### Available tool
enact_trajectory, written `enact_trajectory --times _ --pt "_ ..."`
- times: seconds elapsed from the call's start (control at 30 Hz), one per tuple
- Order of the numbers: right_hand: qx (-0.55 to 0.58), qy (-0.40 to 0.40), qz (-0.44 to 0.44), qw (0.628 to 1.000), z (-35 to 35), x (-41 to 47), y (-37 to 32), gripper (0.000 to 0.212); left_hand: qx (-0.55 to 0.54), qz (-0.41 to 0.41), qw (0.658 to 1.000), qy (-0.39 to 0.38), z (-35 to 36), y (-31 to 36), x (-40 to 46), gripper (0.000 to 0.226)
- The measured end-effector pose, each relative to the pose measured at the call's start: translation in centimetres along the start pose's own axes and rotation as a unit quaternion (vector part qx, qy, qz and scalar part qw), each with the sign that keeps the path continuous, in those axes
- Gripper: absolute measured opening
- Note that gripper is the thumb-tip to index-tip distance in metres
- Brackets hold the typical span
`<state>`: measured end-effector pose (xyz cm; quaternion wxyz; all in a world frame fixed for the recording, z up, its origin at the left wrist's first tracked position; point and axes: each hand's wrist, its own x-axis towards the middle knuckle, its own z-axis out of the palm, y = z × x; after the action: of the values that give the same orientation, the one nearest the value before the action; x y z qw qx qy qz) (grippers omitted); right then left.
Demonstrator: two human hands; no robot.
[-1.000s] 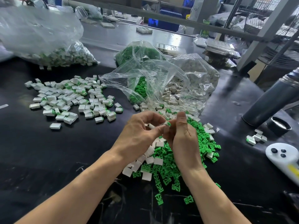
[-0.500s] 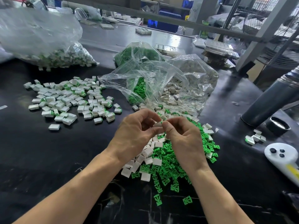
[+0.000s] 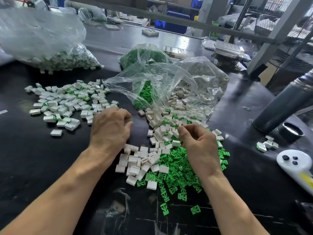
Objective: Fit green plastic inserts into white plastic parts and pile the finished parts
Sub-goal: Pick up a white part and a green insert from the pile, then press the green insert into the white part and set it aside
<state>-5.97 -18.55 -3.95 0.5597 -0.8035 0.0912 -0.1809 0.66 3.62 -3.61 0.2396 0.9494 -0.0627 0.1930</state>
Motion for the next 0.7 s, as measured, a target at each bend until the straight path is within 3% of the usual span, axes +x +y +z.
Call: enact_trajectory --times 0.17,0.4,0.53,0.63,0.7 --pt "-0.019 0.001 -0.001 1.0 0.0 0.2 0.4 0.013 0.097 -0.044 0.994 0.036 -0.1 -1.4 1.0 0.016" --pt "-0.111 0.038 0.0 0.993 -1.4 0.8 0.4 0.012 0.118 -0.092 0.988 0.04 -0.4 -2.4 1.4 0.021" --pt "-0.196 -0.002 0.01 0.981 -2.5 1.1 0.2 0.006 0.022 -0.024 0.999 0.036 -0.4 -1.2 1.0 0.018" --pt "-0.238 -0.051 0.031 0.969 -3.0 1.3 -0.2 0.006 -0.106 0.006 0.993 -0.049 -0.1 0.2 0.1 0.013" --pt "-0.272 -0.082 0.043 0.958 -3.2 1.3 -0.5 0.006 -0.132 0.024 0.984 -0.117 0.3 0.9 -0.6 0.013"
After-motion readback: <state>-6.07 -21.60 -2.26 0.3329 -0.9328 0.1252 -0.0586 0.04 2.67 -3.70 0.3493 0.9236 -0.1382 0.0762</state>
